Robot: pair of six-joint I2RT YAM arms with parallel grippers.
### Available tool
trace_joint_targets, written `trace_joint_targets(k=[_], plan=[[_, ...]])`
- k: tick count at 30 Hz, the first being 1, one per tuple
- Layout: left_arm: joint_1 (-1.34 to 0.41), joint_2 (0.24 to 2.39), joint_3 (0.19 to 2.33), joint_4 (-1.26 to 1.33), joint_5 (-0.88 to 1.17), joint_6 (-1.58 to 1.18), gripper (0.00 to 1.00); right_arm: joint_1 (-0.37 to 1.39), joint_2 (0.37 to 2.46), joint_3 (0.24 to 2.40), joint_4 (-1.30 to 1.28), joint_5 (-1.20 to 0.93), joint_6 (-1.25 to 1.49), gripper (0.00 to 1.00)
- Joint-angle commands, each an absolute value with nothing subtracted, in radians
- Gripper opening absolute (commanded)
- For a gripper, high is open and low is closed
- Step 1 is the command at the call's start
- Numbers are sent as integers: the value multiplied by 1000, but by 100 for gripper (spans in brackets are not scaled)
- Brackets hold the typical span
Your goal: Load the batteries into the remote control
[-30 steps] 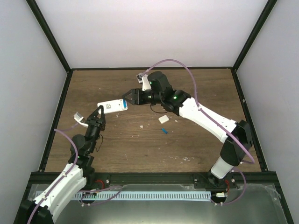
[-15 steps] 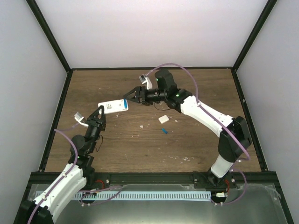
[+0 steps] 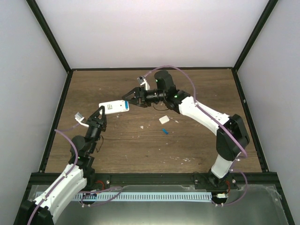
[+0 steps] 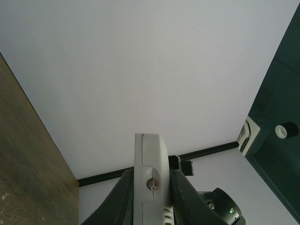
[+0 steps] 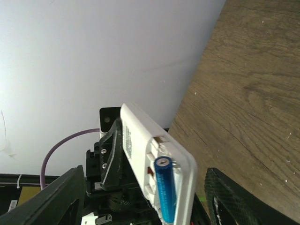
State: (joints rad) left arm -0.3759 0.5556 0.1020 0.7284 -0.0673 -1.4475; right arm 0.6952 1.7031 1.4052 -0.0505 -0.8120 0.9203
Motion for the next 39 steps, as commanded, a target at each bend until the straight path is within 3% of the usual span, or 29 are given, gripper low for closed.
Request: trace_joint_targets(k=[1, 5, 9, 39], plan=[[-379, 553, 112, 823, -58, -1455, 0, 696, 1727, 1414, -32, -834, 932, 62], [-379, 556, 112, 830, -55, -1452, 0, 696, 1733, 1410, -14, -839, 946, 61], [-379, 557, 114, 830, -55, -1450, 0, 696, 1727, 1385, 38, -848, 988, 52], [-379, 562, 100, 836, -46, -1433, 0, 680, 1674, 1284, 302, -923, 1212, 38]])
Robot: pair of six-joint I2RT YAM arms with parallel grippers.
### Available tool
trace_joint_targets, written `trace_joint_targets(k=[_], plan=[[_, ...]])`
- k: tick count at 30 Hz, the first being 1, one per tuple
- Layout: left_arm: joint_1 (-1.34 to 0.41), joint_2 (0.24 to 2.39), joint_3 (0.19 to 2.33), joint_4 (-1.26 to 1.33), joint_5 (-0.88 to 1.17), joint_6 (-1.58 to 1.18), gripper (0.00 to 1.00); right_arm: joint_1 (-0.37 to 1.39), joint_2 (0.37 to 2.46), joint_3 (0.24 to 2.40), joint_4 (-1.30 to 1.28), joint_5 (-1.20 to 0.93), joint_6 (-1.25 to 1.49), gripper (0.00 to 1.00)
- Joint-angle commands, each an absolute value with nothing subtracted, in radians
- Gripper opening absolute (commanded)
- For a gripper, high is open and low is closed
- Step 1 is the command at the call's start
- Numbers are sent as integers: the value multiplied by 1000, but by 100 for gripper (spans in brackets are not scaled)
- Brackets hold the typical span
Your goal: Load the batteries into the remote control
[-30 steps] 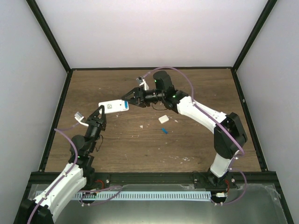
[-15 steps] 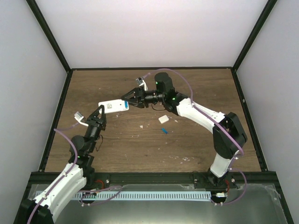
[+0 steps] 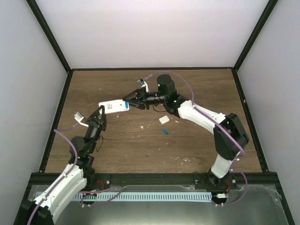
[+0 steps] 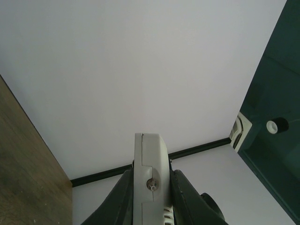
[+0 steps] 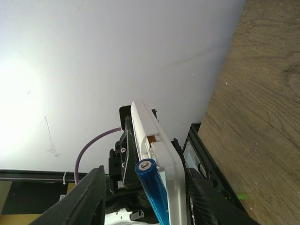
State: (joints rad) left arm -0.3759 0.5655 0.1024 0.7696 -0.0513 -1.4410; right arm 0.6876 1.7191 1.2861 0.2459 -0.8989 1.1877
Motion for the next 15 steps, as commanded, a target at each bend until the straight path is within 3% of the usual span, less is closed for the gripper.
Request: trace_joint_targets(k=[1, 15], plan=[[-379, 563, 101, 838, -43, -1431, 0, 680, 1674, 1283, 308, -926, 1216, 38], [-379, 566, 88, 872, -37, -1397, 0, 670, 1678, 1283, 356, -940, 1272, 34]])
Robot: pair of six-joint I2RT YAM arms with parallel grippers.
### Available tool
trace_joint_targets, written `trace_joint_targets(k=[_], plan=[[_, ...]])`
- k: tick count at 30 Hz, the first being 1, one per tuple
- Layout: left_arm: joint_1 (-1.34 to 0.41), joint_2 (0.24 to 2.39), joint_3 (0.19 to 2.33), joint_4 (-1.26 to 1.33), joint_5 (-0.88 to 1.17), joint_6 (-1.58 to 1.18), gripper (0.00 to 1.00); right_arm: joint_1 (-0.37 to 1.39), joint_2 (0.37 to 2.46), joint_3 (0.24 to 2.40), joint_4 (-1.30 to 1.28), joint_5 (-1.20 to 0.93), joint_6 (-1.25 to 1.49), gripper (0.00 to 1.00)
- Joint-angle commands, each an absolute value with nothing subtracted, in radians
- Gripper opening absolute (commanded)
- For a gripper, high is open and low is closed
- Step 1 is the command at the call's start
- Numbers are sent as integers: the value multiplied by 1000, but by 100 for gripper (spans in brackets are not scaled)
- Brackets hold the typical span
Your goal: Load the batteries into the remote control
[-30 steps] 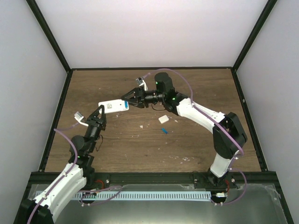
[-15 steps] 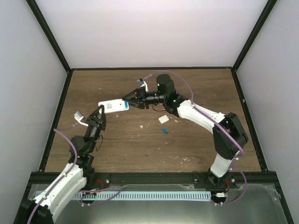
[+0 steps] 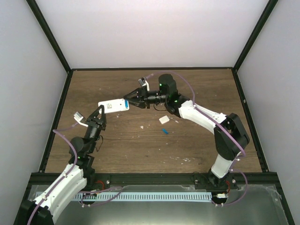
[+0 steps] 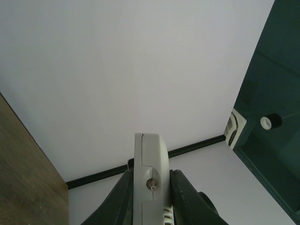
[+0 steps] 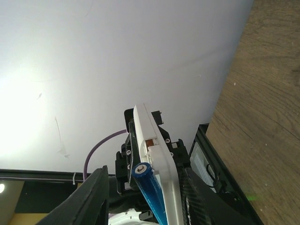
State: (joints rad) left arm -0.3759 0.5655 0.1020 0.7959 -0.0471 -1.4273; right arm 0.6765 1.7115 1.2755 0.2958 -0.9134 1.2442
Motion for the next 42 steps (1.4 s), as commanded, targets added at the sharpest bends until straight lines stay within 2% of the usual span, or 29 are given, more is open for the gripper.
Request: trace_joint_targets(k=[1, 23, 42], plan=[[-379, 567, 87, 875, -34, -1395, 0, 669, 1679, 1285, 361, -941, 1275, 33], [-379, 591, 99, 895, -37, -1389, 0, 670, 1691, 1307, 318, -968, 1223, 17], [-379, 572, 113, 825, -62, -1402, 0, 673, 1665, 1341, 101, -900, 1018, 17]])
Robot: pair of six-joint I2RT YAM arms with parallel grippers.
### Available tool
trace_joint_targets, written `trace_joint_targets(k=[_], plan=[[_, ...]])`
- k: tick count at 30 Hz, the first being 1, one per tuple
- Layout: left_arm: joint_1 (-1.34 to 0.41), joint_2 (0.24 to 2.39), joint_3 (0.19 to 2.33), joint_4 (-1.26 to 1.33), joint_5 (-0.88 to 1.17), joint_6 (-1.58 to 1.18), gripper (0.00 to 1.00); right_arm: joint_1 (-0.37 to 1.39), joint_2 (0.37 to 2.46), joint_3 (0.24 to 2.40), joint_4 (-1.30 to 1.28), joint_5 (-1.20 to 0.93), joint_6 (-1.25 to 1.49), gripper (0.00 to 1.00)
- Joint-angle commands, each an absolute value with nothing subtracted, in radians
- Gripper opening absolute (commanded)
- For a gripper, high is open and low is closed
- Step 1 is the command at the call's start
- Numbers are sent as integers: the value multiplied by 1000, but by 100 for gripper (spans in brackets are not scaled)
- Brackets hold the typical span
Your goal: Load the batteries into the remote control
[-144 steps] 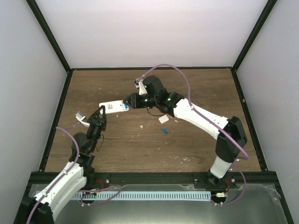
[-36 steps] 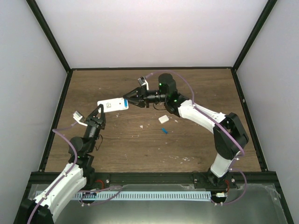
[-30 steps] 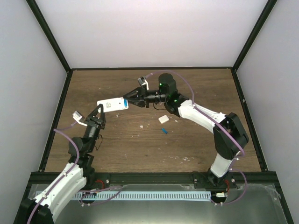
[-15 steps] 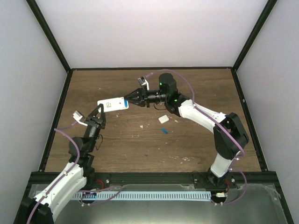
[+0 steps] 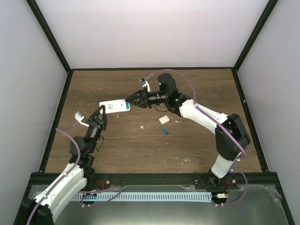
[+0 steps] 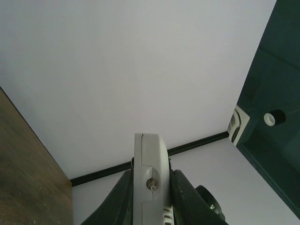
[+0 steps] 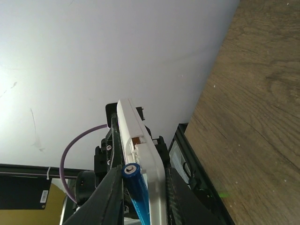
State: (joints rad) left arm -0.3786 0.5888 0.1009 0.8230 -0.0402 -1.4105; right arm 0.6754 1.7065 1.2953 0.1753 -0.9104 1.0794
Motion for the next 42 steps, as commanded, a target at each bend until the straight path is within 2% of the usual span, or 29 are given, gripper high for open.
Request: trace_joint_targets(k=[1, 26, 33, 37, 42], plan=[[-379, 571, 113, 823, -64, -1402, 0, 673, 1663, 1339, 91, -897, 1010, 17], [-379, 544, 96, 815, -92, -1436, 0, 699, 1643, 1266, 101, -868, 981, 13], [-379, 538, 100, 803, -94, -1425, 0, 705, 1650, 1291, 37, -827, 900, 13], [-379, 526, 96, 775, -96, -1418, 0, 705, 1635, 1333, -83, -738, 799, 21], [-377, 511, 95, 734, -109, -1411, 0, 700, 1576, 1371, -198, -624, 725, 42]])
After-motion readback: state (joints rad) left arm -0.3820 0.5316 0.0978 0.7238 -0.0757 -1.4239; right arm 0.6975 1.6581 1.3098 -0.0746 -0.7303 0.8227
